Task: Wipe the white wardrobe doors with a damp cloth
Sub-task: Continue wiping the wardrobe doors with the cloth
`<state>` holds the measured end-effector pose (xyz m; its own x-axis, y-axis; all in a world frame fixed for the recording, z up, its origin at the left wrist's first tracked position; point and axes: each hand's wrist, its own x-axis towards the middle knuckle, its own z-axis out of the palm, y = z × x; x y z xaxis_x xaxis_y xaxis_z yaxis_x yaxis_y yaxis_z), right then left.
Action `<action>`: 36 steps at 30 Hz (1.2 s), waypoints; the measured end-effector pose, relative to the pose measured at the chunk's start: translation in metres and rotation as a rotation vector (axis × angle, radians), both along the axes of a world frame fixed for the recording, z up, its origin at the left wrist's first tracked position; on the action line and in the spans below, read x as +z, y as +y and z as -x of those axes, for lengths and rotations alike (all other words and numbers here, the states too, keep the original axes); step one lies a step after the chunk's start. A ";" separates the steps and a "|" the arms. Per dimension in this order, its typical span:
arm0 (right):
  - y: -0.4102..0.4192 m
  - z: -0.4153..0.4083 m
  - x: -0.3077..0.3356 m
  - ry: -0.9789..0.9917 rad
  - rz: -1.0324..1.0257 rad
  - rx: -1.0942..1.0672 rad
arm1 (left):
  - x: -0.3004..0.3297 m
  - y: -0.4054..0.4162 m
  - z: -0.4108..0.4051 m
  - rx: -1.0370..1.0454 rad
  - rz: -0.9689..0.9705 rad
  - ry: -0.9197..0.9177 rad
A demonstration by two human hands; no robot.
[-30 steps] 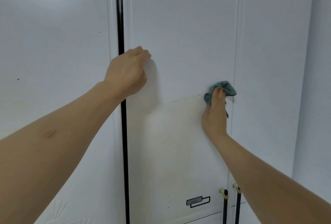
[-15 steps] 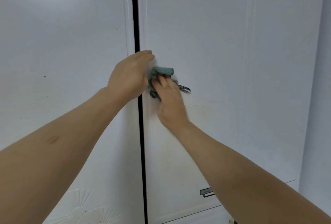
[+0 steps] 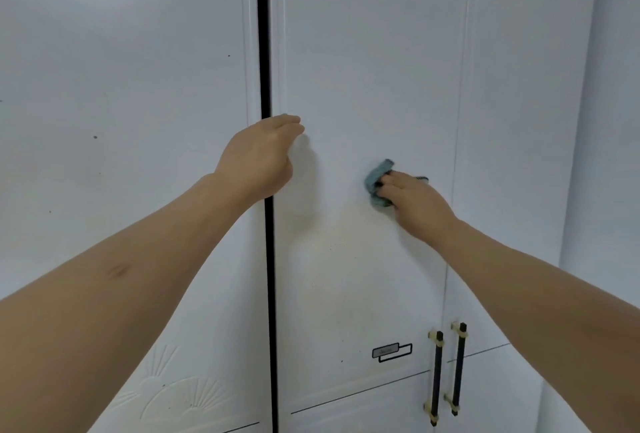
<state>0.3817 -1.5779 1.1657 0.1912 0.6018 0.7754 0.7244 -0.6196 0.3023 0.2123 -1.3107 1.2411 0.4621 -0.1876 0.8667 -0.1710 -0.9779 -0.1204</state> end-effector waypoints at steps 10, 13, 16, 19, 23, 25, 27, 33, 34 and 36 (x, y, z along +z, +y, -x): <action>-0.055 0.042 0.065 1.091 -0.537 0.284 | 0.010 -0.085 -0.003 -0.121 0.269 0.397; -0.054 0.051 0.072 1.172 -0.450 0.435 | 0.007 -0.113 -0.019 -0.309 0.435 0.718; -0.056 0.050 0.071 1.122 -0.378 0.447 | 0.000 -0.131 -0.032 -0.398 0.570 0.863; -0.058 0.050 0.069 1.012 -0.442 0.408 | -0.008 -0.144 -0.038 -0.447 0.666 0.883; -0.061 0.046 0.068 0.713 -0.471 0.276 | -0.015 -0.156 -0.042 -0.362 0.817 0.851; -0.064 0.049 0.063 0.594 -0.416 0.236 | -0.016 -0.159 -0.046 -0.342 0.902 0.820; -0.064 0.053 0.053 0.550 -0.351 0.212 | -0.016 -0.161 -0.048 -0.390 1.031 0.767; -0.054 0.058 0.025 0.858 -0.402 0.376 | -0.007 -0.178 -0.058 -0.496 1.250 0.649; -0.054 0.058 0.024 0.858 -0.409 0.395 | -0.006 -0.180 -0.060 -0.481 1.235 0.630; -0.055 0.059 0.024 0.821 -0.401 0.379 | -0.001 -0.187 -0.060 -0.437 1.169 0.567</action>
